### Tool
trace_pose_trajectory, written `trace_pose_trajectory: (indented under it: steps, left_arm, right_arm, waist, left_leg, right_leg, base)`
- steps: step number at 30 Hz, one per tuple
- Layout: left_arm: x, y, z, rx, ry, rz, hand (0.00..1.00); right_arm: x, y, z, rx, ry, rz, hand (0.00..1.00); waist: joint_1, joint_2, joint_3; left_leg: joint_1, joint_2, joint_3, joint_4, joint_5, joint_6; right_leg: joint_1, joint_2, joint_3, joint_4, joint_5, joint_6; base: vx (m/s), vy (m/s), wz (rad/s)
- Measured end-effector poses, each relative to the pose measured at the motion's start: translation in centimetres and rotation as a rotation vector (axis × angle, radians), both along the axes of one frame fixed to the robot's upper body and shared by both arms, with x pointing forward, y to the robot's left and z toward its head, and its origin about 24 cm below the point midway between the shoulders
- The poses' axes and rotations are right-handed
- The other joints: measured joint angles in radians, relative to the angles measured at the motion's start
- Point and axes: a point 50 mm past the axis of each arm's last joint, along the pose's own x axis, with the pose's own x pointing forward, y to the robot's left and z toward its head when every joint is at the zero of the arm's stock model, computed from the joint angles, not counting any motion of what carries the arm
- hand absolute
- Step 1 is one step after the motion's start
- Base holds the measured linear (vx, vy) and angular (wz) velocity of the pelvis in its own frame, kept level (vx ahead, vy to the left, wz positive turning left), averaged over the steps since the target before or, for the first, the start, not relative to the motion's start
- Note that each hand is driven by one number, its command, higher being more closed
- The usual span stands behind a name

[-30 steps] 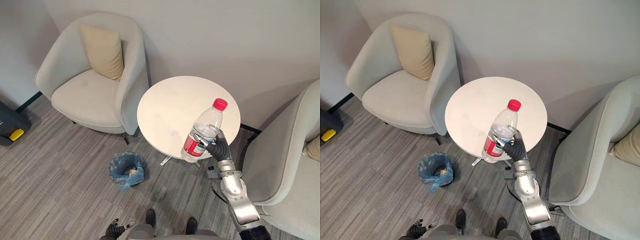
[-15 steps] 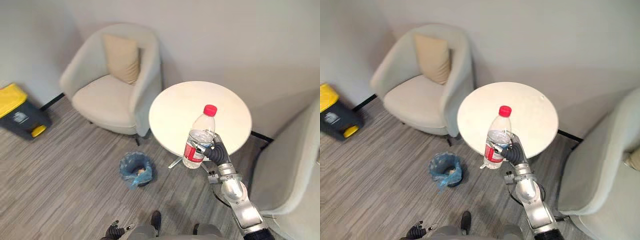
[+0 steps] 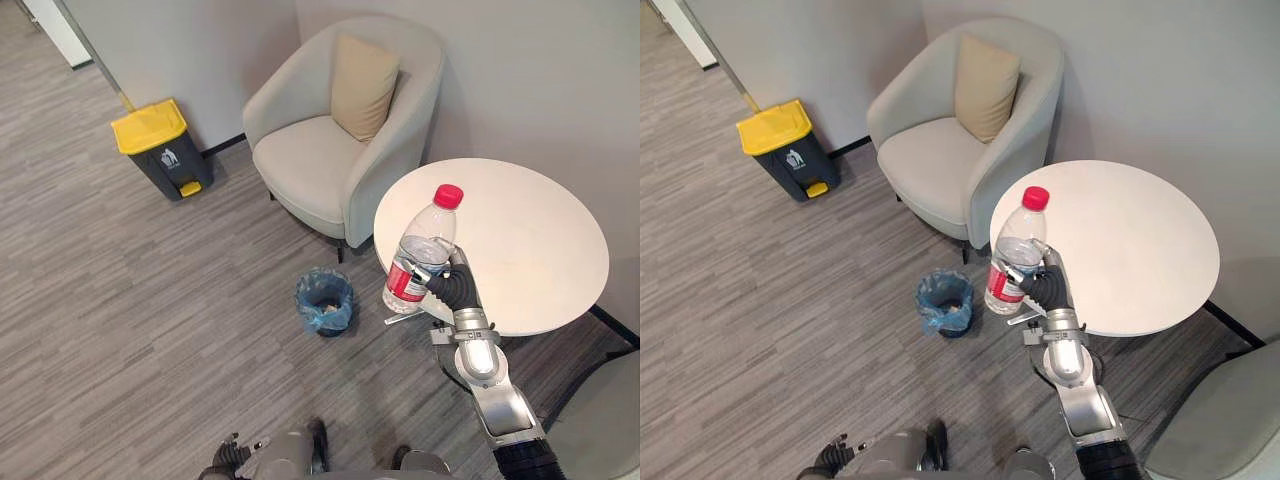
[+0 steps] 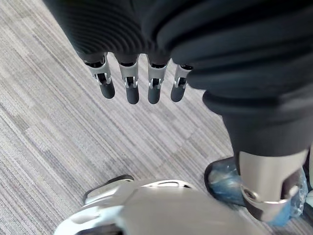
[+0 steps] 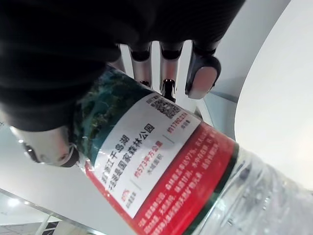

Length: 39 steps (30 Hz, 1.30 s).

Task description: Gather rubbish on tea table into small bin, then transfer packed bag to large trash can.

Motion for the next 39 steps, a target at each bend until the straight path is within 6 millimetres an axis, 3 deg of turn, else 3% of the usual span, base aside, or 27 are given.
trace_pose_trajectory:
  steps: [1,3,13,17,20,21,22,23,24,26,27,29,30,31,32,33,34,36,39]
  left_arm:
    - [0.3,0.3,0.1,0.01,-0.009,-0.009,0.0]
    - [0.1,0.6,0.1,0.025,0.005,-0.028,0.0]
    - [-0.8,0.3,-0.1,0.032,0.04,-0.071,0.0]
    - [-0.9,0.8,0.0,0.046,0.045,-0.081,0.0]
    - [-1.3,1.2,0.0,0.059,0.056,-0.087,0.0]
    - [-1.3,1.3,0.0,0.059,0.056,-0.086,0.0]
    - [-1.4,1.3,0.0,0.059,0.058,-0.083,0.0]
    - [-1.3,1.3,0.0,0.058,0.056,-0.08,0.0]
    - [-1.3,1.2,0.0,0.058,0.055,-0.081,0.0]
    - [-1.3,1.4,0.0,0.06,0.056,-0.072,0.0]
    - [-1.3,1.4,0.0,0.06,0.058,-0.071,0.0]
    - [-1.5,1.9,0.1,0.069,0.061,-0.062,0.0]
    - [-1.5,2.0,0.0,0.07,0.063,-0.055,0.0]
    - [-1.5,1.8,0.0,0.064,0.062,-0.054,0.0]
    - [-1.6,1.1,-0.1,0.046,0.061,-0.054,0.0]
    - [-1.7,0.6,-0.3,0.033,0.065,-0.051,0.0]
    - [-1.6,0.4,-0.3,0.028,0.063,-0.051,0.0]
    - [-1.3,0.7,-0.2,0.028,0.044,-0.011,0.0]
    - [-1.4,0.7,-0.2,0.028,0.046,-0.005,0.0]
  right_arm:
    - [0.0,-0.2,-0.3,0.013,0.013,-0.023,1.0]
    - [0.1,0.3,-1.2,0.028,0.055,-0.015,1.0]
    - [0.0,0.4,-2.5,0.033,0.126,-0.014,1.0]
    - [-0.1,0.4,-2.7,0.031,0.133,-0.015,1.0]
    - [-0.2,0.4,-2.9,0.018,0.138,-0.017,1.0]
    - [-0.2,0.4,-2.9,0.01,0.139,-0.018,1.0]
    - [-0.3,0.3,-3.0,0.007,0.147,-0.019,1.0]
    - [-0.4,0.3,-3.1,0.001,0.152,-0.018,1.0]
    - [-0.5,0.3,-3.3,-0.001,0.158,-0.018,1.0]
    - [-0.5,0.3,-3.4,-0.003,0.164,-0.014,1.0]
    - [-0.5,0.3,-3.5,-0.003,0.167,-0.014,1.0]
    - [-0.5,0.2,-3.5,-0.009,0.174,-0.007,1.0]
    - [-0.6,0.1,-3.7,-0.015,0.18,-0.009,1.0]
    - [-0.7,-0.1,-3.7,-0.023,0.183,-0.01,1.0]
    - [-0.7,-0.4,-3.6,-0.036,0.183,-0.007,1.0]
    - [-0.7,-0.5,-3.7,-0.041,0.185,-0.008,1.0]
    - [-0.7,-0.6,-3.7,-0.041,0.186,-0.009,1.0]
    - [-1.1,-0.6,-4.1,-0.03,0.207,-0.009,1.0]
    - [-1.1,-0.6,-4.1,-0.013,0.207,-0.01,1.0]
  waist:
    - [0.004,-0.019,0.0]
    - [0.013,-0.034,0.003]
    - [0.007,-0.019,-0.004]
    - [0.006,-0.046,0.013]
    - [0.004,-0.073,0.027]
    - [0.001,-0.075,0.031]
    - [-0.002,-0.07,0.032]
    - [-0.003,-0.058,0.044]
    - [-0.008,-0.053,0.049]
    - [-0.014,-0.046,0.052]
    - [-0.027,-0.056,0.049]
    - [-0.031,-0.082,0.04]
    - [-0.035,-0.099,0.028]
    - [-0.041,-0.083,0.03]
    - [-0.042,-0.043,0.026]
    - [-0.036,-0.019,0.026]
    - [-0.032,-0.007,0.028]
    - [-0.019,-0.009,0.035]
    - [-0.002,-0.01,0.04]
  left_leg:
    - [0.012,-0.013,-0.003,-0.059,0.033,-0.014]
    - [0.028,-0.02,-0.007,-0.076,0.041,-0.01]
    - [0.101,-0.045,-0.011,-0.223,0.11,0.0]
    - [0.089,-0.083,-0.016,-0.194,0.073,0.016]
    - [0.109,-0.13,-0.047,-0.185,0.032,0.023]
    - [0.118,-0.137,-0.067,-0.186,0.026,0.031]
    - [0.128,-0.134,-0.094,-0.183,0.019,0.043]
    - [0.15,-0.117,-0.127,-0.176,0.017,0.047]
    - [0.151,-0.099,-0.149,-0.158,0.007,0.056]
    - [0.154,-0.068,-0.181,-0.144,-0.004,0.054]
    - [0.155,-0.062,-0.201,-0.142,-0.006,0.05]
    - [0.155,-0.082,-0.224,-0.121,-0.019,0.023]
    - [0.153,-0.099,-0.257,-0.1,-0.043,0.009]
    - [0.153,-0.095,-0.269,-0.083,-0.06,0.002]
    - [0.143,-0.071,-0.282,-0.049,-0.096,-0.011]
    - [0.115,-0.044,-0.281,0.015,-0.131,-0.028]
    - [0.096,-0.037,-0.273,0.071,-0.142,-0.04]
    - [-0.028,0.018,-0.173,0.38,-0.158,-0.063]
    - [-0.06,0.083,-0.074,0.493,-0.178,-0.031]
  right_leg:
    - [0.001,0.005,0.0,-0.029,0.02,0.011]
    - [0.036,0.014,-0.004,-0.084,0.051,0.017]
    - [0.058,0.024,0.018,-0.134,0.082,0.028]
    - [-0.022,-0.055,0.031,0.054,-0.032,0.05]
    - [-0.024,-0.113,0.037,0.162,-0.07,0.053]
    - [-0.035,-0.118,0.061,0.208,-0.063,0.043]
    - [-0.081,-0.115,0.1,0.31,-0.036,-0.001]
    - [-0.137,-0.093,0.135,0.402,-0.042,-0.032]
    - [-0.151,-0.052,0.147,0.381,-0.073,-0.031]
    - [-0.184,0.026,0.166,0.282,-0.074,-0.028]
    - [-0.201,0.059,0.172,0.186,-0.052,-0.016]
    - [-0.202,0.071,0.203,0.024,0.042,-0.017]
    - [-0.182,0.059,0.215,-0.009,0.158,-0.034]
    - [-0.17,0.06,0.199,-0.008,0.17,-0.051]
    - [-0.153,0.079,0.175,-0.016,0.148,-0.05]
    - [-0.135,0.102,0.155,-0.044,0.133,-0.063]
    - [-0.121,0.11,0.147,-0.06,0.13,-0.067]
    - [-0.041,0.138,0.133,-0.115,0.127,-0.087]
    - [0.037,0.158,0.133,-0.13,0.11,-0.111]
  base:
    - [0.02,0.096,0.2]
    - [-0.01,0.067,0.07]
    - [-0.04,0.031,-0.02]
    - [0.01,0.032,0.1]
    - [0.06,0.023,0.23]
    - [0.11,0.056,0.34]
    - [0.18,0.062,0.38]
    - [0.24,0.034,0.4]
    - [0.25,-0.016,0.37]
    - [0.2,-0.074,0.5]
    - [0.19,-0.112,0.65]
    - [0.22,-0.151,0.67]
    - [0.24,-0.189,0.71]
    - [0.29,-0.212,0.67]
    - [0.24,-0.144,0.42]
    - [0.25,-0.123,0.31]
    - [0.25,-0.127,0.28]
    - [0.24,-0.13,0.14]
    - [0.2,-0.063,-0.17]
